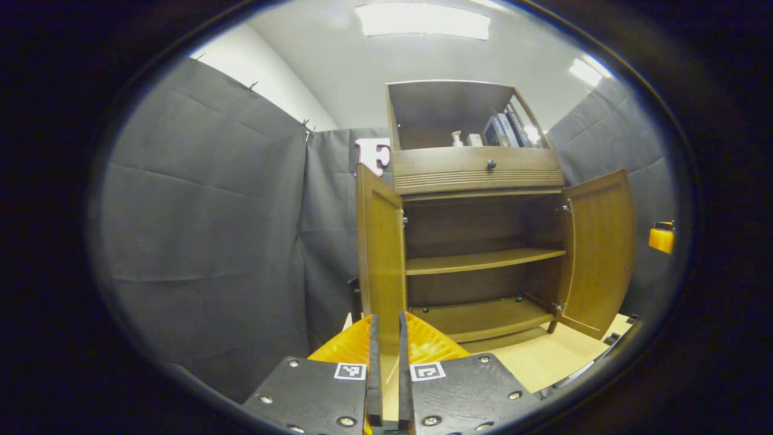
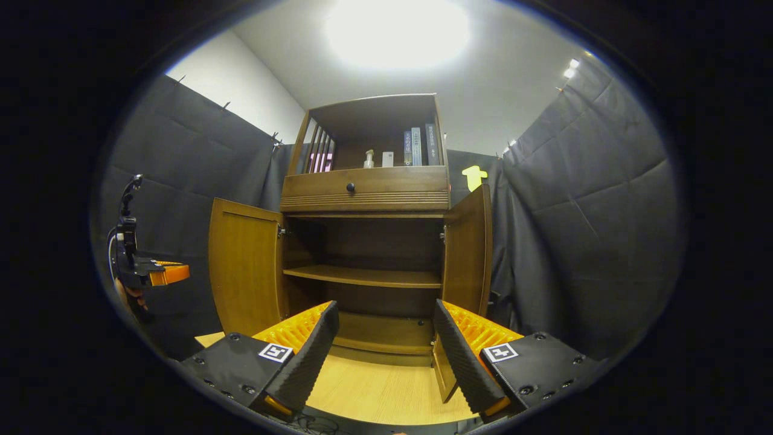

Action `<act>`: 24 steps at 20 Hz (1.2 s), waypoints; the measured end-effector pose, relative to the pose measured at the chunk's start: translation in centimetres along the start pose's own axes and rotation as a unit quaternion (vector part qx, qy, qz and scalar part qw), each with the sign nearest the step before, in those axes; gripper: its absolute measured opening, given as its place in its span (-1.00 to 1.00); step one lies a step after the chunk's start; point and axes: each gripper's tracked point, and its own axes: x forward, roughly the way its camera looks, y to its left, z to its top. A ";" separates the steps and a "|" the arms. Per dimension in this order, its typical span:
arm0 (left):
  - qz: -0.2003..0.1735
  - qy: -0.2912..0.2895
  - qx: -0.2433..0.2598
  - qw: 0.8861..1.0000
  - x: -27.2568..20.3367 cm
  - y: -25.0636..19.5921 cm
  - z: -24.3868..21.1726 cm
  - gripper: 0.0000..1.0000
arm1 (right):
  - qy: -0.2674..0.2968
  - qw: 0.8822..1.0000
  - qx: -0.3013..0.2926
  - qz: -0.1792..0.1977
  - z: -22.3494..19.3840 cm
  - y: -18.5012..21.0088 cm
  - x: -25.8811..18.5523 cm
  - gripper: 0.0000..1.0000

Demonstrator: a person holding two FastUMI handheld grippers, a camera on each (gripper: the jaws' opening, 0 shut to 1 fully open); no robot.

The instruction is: Open the right door of the double-door shoe cabinet with the right hand, and open the left door with the left hand.

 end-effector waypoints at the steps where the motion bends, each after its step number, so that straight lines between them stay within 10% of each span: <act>1: 0.001 -0.001 -0.002 1.000 -0.7 -0.5 0.1 -0.80 | 0.002 1.000 -0.001 0.002 -0.1 -0.1 -0.5 0.93; 24: 0.011 -0.001 -0.004 1.000 -8.3 -2.3 -0.8 -0.37 | -0.001 1.000 0.021 0.002 0.6 -0.1 -3.1 0.98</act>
